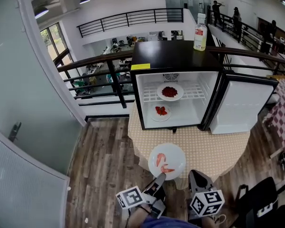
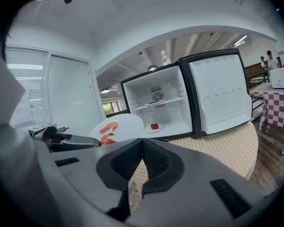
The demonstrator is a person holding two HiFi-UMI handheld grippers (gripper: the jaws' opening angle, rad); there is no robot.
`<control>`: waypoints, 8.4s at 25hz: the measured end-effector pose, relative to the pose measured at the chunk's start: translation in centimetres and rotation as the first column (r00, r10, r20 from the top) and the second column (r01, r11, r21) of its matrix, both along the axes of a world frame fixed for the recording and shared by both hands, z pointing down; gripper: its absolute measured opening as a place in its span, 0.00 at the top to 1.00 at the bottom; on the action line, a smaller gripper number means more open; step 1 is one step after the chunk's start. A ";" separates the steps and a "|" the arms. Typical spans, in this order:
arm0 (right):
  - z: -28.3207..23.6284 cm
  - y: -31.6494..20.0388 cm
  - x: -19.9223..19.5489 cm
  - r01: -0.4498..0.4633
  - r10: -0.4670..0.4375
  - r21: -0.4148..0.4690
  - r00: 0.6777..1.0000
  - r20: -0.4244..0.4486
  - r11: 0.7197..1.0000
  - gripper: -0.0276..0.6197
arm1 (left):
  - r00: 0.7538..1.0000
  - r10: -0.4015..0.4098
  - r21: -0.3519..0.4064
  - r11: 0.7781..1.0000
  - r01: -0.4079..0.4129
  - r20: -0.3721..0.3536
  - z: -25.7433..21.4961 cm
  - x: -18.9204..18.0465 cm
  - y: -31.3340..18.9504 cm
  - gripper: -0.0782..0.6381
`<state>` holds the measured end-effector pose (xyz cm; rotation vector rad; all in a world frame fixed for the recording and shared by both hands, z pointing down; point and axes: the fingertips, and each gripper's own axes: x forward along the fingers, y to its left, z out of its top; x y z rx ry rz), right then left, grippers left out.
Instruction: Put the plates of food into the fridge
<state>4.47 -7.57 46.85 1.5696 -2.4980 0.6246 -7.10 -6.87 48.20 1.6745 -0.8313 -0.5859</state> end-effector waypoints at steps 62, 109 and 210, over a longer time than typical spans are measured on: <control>4.6 -23.8 5.2 0.114 -0.126 -0.152 0.990 -0.070 0.982 0.93 | 0.990 0.106 -0.277 0.958 -0.078 0.089 14.5 8.5 -35.2 0.85; 4.9 -24.4 8.6 0.065 -0.074 -0.146 0.995 -0.061 0.987 0.93 | 0.893 0.188 -0.368 0.929 -0.028 0.408 14.9 11.4 -39.8 0.33; 5.3 14.4 9.0 0.287 -0.288 -0.094 0.958 0.008 0.953 0.93 | 0.607 -0.056 0.276 0.921 -0.276 0.793 0.6 11.3 17.3 0.81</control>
